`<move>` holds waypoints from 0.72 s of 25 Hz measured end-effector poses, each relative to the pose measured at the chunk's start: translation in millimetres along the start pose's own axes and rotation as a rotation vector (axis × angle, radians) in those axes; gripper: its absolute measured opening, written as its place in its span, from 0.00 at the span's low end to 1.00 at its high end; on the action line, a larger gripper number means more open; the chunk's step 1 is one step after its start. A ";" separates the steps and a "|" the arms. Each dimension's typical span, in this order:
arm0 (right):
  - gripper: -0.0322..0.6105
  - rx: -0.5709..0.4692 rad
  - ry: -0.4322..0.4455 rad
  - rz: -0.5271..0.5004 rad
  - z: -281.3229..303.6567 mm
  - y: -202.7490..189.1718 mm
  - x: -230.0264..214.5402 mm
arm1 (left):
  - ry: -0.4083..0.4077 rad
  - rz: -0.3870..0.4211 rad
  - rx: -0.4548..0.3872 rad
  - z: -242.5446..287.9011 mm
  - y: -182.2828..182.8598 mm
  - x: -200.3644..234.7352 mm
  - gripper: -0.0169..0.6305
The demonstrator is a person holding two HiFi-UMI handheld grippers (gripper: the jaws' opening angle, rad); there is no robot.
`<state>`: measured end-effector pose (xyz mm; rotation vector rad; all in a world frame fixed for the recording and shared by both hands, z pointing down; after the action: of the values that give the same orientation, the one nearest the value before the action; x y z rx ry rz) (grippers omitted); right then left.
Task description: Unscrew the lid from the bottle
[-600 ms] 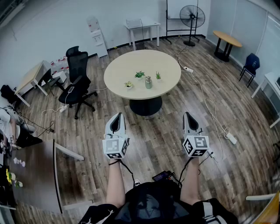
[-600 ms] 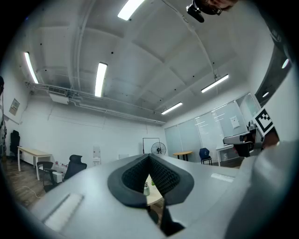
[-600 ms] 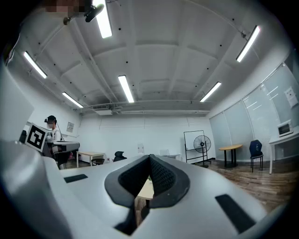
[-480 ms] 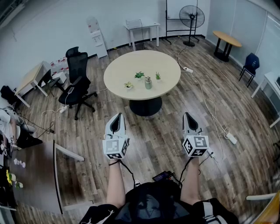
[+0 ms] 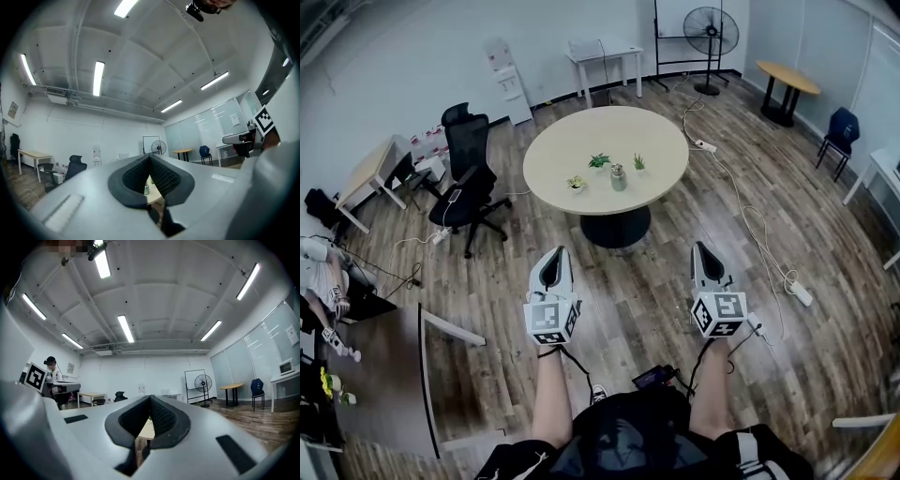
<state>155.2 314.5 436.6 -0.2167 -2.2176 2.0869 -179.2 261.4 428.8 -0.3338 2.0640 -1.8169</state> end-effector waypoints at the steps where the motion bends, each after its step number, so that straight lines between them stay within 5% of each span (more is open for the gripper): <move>1: 0.05 0.000 0.005 0.002 -0.3 0.6 -3.2 | 0.005 0.000 0.002 0.5 0.4 -2.9 0.03; 12: 0.05 -0.010 0.078 0.036 15.2 -2.3 -50.5 | 0.061 0.014 0.040 21.3 -5.7 -40.8 0.03; 18: 0.05 -0.002 0.075 0.052 50.2 -12.8 -83.1 | 0.050 0.023 0.047 80.1 -11.5 -44.3 0.03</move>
<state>228.6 250.7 448.9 -0.3510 -2.1947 2.0661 -106.0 206.0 437.4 -0.2537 2.0458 -1.8755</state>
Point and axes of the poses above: the fingertips, and each gripper's own axes: z forward along the fingers, x to its left, y out of its top, the point moved 8 cm from there along -z, backward along the fingers, and after that the axes turned 1 degree about x, right-handed, at the moved point
